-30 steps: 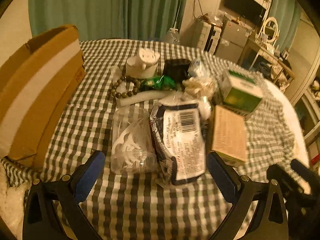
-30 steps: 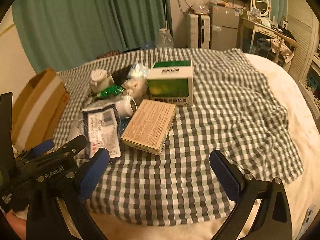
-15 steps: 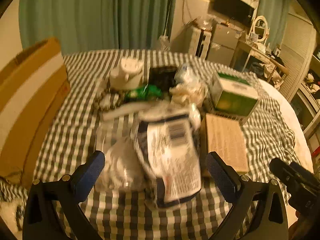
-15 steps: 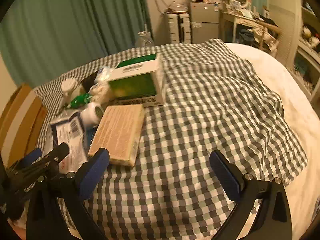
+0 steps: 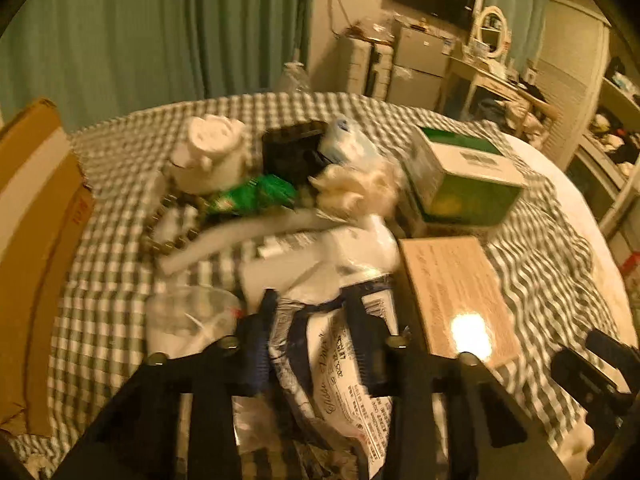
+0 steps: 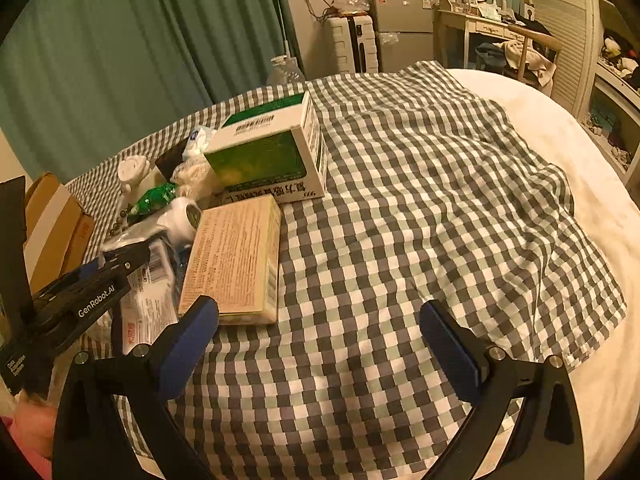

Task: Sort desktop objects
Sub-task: 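Grasp the white-and-blue snack bag with left tool while right tool grasps the tan leaflet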

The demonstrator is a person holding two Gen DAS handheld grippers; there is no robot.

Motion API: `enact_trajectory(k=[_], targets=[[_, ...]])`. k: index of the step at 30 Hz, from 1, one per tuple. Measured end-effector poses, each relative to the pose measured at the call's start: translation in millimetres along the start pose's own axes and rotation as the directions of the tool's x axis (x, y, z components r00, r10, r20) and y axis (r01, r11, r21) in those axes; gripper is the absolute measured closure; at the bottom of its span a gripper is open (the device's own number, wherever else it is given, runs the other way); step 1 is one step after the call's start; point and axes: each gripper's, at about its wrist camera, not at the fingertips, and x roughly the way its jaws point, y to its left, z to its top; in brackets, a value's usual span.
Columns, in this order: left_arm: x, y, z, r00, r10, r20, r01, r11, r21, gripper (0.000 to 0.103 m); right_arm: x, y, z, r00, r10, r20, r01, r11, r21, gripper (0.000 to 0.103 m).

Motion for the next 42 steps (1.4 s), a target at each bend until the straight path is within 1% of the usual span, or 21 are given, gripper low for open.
enact_trajectory(k=[2,3,4,5,6,8,9,10,11,12,13,16,20,22,26,32,34,35,38,39,42], targets=[[0.1,-2.8,-1.3,0.999,-0.034,-0.002,0.034,0.999,0.010,0.069,1.4,0.9,-0.2,1.000,-0.004,-0.002,0.004,1.000,-0.002,0.002],[4.0,-3.9,-2.2,0.998,-0.064,-0.027,0.064,0.998,0.006,0.058,1.5,0.7,-0.4,1.000,-0.004,-0.001,0.004,1.000,0.000,0.002],[8.8,-6.0,-4.5,0.994,-0.090,-0.064,0.090,0.996,0.003,0.036,1.4,0.6,-0.3,1.000,-0.003,-0.002,0.003,1.000,0.001,0.002],[10.9,-8.6,-7.0,0.994,-0.076,-0.080,0.078,0.997,0.021,0.025,1.9,0.8,-0.2,1.000,-0.004,-0.004,0.004,1.000,0.002,0.002],[10.8,-15.0,-11.8,0.996,-0.046,-0.080,0.051,0.996,0.070,0.014,2.5,0.9,-0.1,1.000,-0.006,-0.006,0.006,1.000,0.002,0.002],[12.1,-21.8,-16.6,0.995,-0.030,-0.096,0.042,0.991,0.128,0.017,3.7,1.8,-0.2,1.000,-0.011,-0.008,0.011,1.000,-0.004,0.002],[10.6,-26.5,-18.0,0.996,-0.015,-0.093,0.031,0.985,0.172,0.036,4.3,2.2,-0.4,1.000,-0.014,-0.010,0.014,1.000,-0.005,0.002],[8.9,-27.4,-17.9,0.996,-0.024,-0.091,0.041,0.981,0.188,0.056,5.0,2.6,-0.2,1.000,-0.014,-0.012,0.014,1.000,-0.007,0.002],[5.6,-27.1,-17.2,0.994,-0.053,-0.091,0.069,0.980,0.185,0.062,5.6,3.2,0.0,1.000,-0.014,-0.013,0.014,1.000,-0.009,0.002],[1.9,-23.4,-15.9,0.991,-0.093,-0.097,0.107,0.982,0.154,0.072,6.0,3.6,0.2,1.000,-0.013,-0.013,0.013,1.000,-0.010,0.002],[0.3,-19.7,-15.6,0.990,-0.104,-0.097,0.117,0.984,0.137,0.077,6.3,5.1,0.7,1.000,-0.006,-0.012,0.006,1.000,-0.012,0.002],[-13.2,-0.9,-10.2,0.996,-0.079,-0.051,0.082,0.994,0.068,0.079,6.9,12.4,2.6,1.000,0.027,-0.005,-0.027,0.999,-0.032,0.002],[-31.0,34.8,-1.2,0.996,-0.083,0.015,0.084,0.993,-0.077,0.079,13.6,34.1,1.9,0.996,0.082,-0.018,-0.084,0.991,-0.102,0.002],[-31.4,44.0,1.7,0.998,-0.064,0.029,0.066,0.993,-0.096,0.079,22.2,48.2,1.6,0.997,0.071,-0.027,-0.075,0.985,-0.156,0.002],[-30.2,44.6,0.6,0.998,-0.051,0.040,0.055,0.993,-0.101,0.079,42.8,68.6,0.3,0.999,0.005,-0.043,-0.015,0.971,-0.239,0.002],[-33.7,47.0,-0.2,0.994,-0.065,0.083,0.075,0.990,-0.120,0.079,70.4,74.8,3.7,0.996,-0.038,-0.078,0.018,0.970,-0.244,0.002],[-37.9,48.3,1.5,0.991,-0.082,0.108,0.097,0.986,-0.133,0.079,78.3,74.9,4.1,0.994,-0.045,-0.102,0.019,0.971,-0.237,0.002],[-39.0,48.3,2.1,0.989,-0.091,0.115,0.107,0.985,-0.137,0.079,81.1,74.0,4.6,0.993,-0.051,-0.110,0.024,0.973,-0.229,0.004],[-39.5,46.7,2.8,0.987,-0.106,0.119,0.122,0.984,-0.132,0.079,86.7,70.1,6.1,0.990,-0.049,-0.133,0.021,0.979,-0.204,0.024],[-38.6,44.6,2.8,0.988,-0.105,0.112,0.119,0.985,-0.127,0.079,86.2,69.6,6.5,0.990,-0.048,-0.134,0.020,0.978,-0.206,0.027],[-37.1,39.1,2.7,0.990,-0.103,0.099,0.114,0.987,-0.112,0.079,84.4,68.3,8.3,0.988,-0.048,-0.143,0.017,0.978,-0.208,0.028]])
